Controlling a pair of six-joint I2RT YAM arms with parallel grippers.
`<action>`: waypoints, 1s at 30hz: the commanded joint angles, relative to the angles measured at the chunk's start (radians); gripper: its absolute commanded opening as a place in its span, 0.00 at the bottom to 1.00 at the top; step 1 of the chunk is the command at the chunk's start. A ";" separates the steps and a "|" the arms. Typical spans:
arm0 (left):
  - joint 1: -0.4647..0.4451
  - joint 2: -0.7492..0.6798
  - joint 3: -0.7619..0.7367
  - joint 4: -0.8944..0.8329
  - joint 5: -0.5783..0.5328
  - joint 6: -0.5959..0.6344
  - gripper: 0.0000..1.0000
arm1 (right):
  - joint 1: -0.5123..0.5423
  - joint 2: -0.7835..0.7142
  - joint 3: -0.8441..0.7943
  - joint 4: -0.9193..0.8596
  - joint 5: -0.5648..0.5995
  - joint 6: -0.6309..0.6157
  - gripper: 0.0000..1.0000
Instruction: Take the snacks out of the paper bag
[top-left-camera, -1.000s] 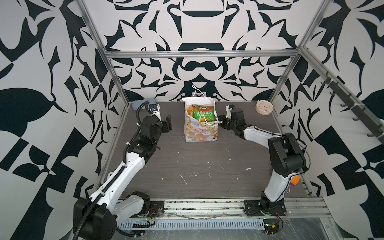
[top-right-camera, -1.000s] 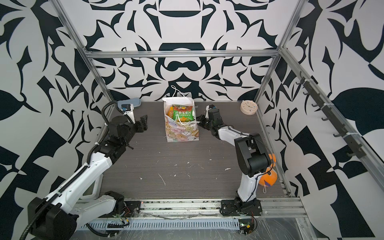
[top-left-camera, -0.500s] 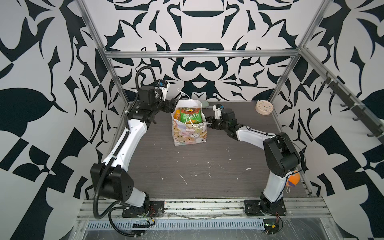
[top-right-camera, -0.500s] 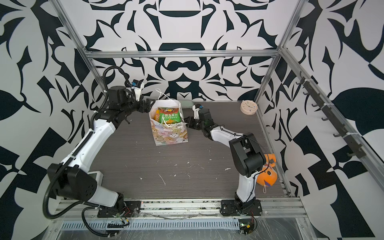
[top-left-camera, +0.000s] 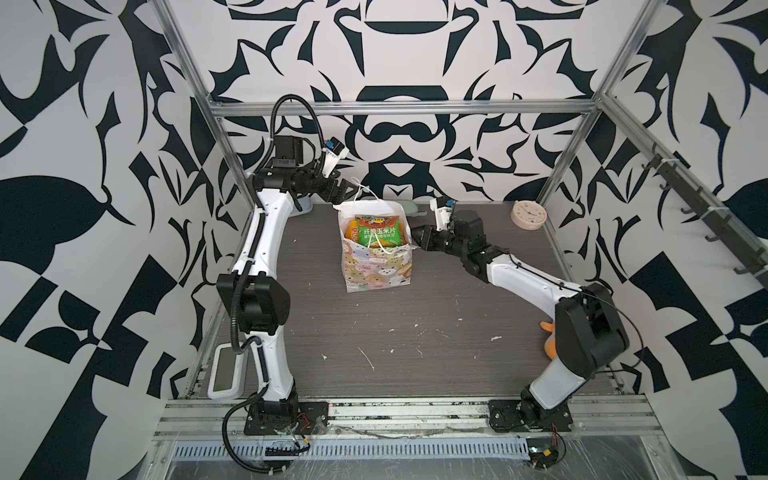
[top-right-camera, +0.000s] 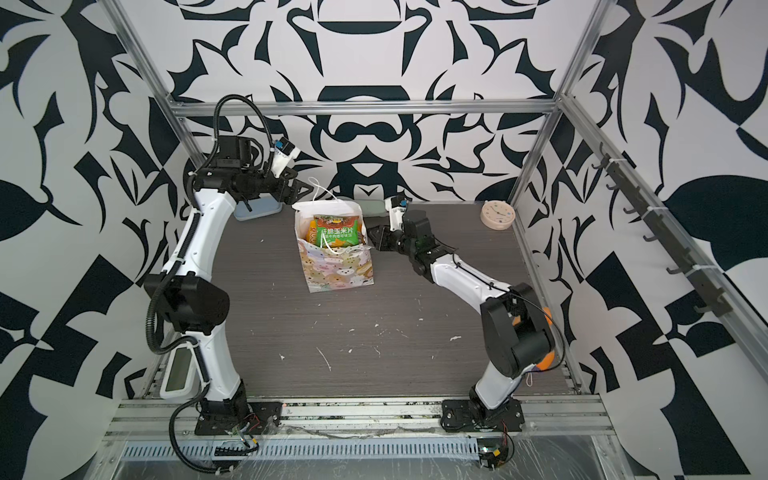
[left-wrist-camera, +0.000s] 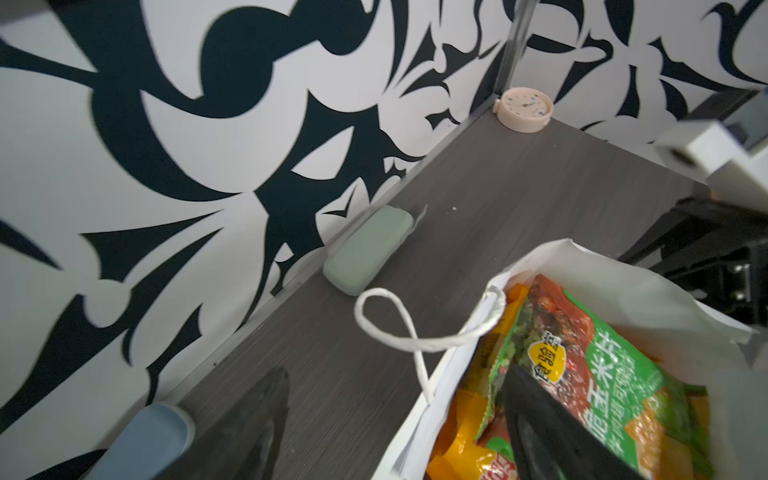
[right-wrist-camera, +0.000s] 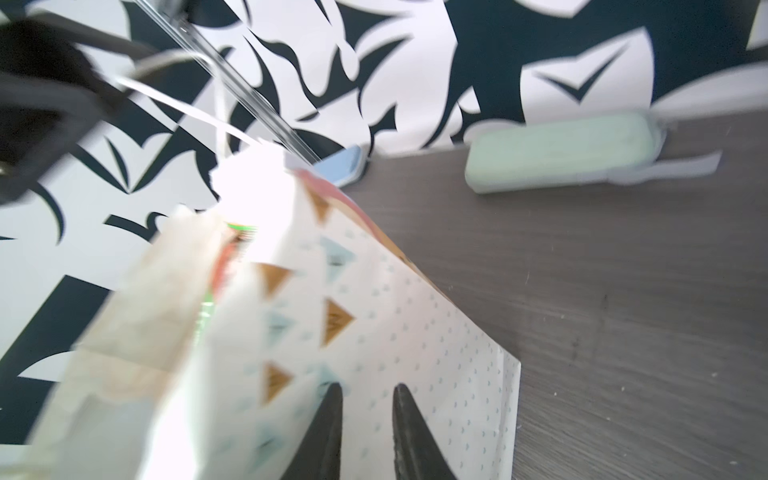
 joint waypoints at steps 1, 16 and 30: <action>-0.002 0.030 0.022 -0.164 0.101 0.127 0.90 | 0.005 -0.059 -0.038 0.016 0.035 -0.054 0.27; -0.060 0.140 0.078 -0.247 0.064 0.200 0.86 | 0.006 -0.246 -0.164 0.026 0.170 -0.119 0.29; -0.119 0.094 0.021 -0.258 0.022 0.236 0.29 | 0.005 -0.247 -0.171 -0.001 0.161 -0.094 0.29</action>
